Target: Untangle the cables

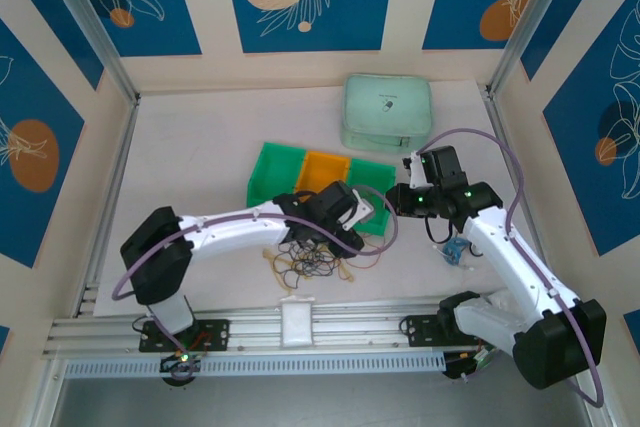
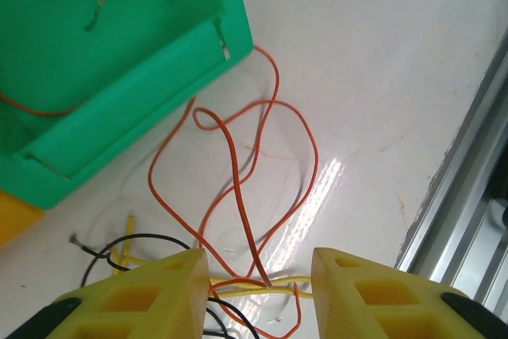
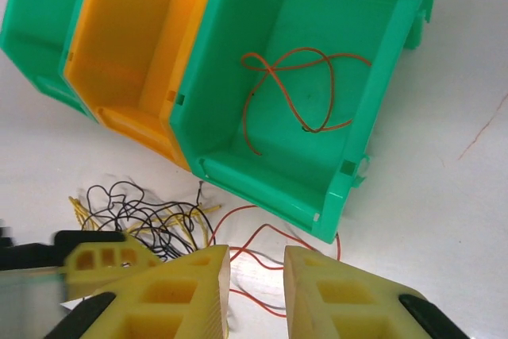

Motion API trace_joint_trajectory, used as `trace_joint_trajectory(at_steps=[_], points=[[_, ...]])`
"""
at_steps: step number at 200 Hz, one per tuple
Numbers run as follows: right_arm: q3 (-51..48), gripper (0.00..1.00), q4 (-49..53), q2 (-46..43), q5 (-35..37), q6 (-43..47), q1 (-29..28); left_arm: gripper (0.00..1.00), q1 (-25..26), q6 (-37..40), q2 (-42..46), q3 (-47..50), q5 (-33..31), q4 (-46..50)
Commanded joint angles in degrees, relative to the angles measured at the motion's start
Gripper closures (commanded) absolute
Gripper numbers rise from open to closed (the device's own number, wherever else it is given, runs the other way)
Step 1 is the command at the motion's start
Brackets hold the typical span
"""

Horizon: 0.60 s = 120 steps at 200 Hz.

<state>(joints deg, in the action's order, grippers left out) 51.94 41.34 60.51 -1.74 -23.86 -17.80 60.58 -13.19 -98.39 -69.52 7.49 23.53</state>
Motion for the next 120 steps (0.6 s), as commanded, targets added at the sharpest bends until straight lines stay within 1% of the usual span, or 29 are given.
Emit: trace_joint_trajectory(at_steps=[1, 22, 33, 52, 62, 68, 73, 80, 87, 120], points=[[-0.41, 0.75, 0.39, -1.7, -2.04, 0.43, 0.31, 0.59, 0.42, -0.35, -1.92, -3.0, 0.04, 4.06], [-0.74, 0.75, 0.56, -2.31, -1.96, 0.71, 0.57, 0.6, 0.39, 0.16, -3.67, -4.62, 0.37, 5.13], [-0.94, 0.75, 0.6, -2.8, -2.0, 0.79, 0.76, 0.64, 0.39, 0.27, -4.62, -5.29, 0.79, 5.46], [-1.22, 0.75, 0.83, -3.31, -2.19, 0.98, 1.32, 0.66, 0.41, 0.05, -6.04, -5.76, 1.08, 5.47], [-1.28, 0.75, 0.84, -3.58, -2.3, 1.13, 1.59, 0.7, 0.42, 0.01, -6.58, -5.89, 0.97, 5.43], [-1.4, 0.75, 0.92, -3.79, -2.39, 1.1, 1.8, 0.75, 0.41, -0.08, -6.85, -6.02, 0.78, 5.53], [-1.46, 0.75, 0.9, -3.9, -2.43, 1.26, 1.89, 0.82, 0.42, -0.12, -6.95, -6.13, 0.78, 5.55], [-1.49, 0.75, 0.93, -4.06, -2.48, 1.32, 2.04, 0.94, 0.34, -0.08, -7.12, -6.4, 0.78, 5.84], [-1.55, 0.75, 0.8, -4.23, -2.57, 1.33, 2.16, 1.0, 0.38, -0.18, -7.17, -6.67, 0.58, 6.09], [-2.02, 0.75, 0.26, -4.78, -2.91, 1.05, 2.47, 1.0, 0.33, 0.0, -5.38, -7.72, 0.07, 6.73]])
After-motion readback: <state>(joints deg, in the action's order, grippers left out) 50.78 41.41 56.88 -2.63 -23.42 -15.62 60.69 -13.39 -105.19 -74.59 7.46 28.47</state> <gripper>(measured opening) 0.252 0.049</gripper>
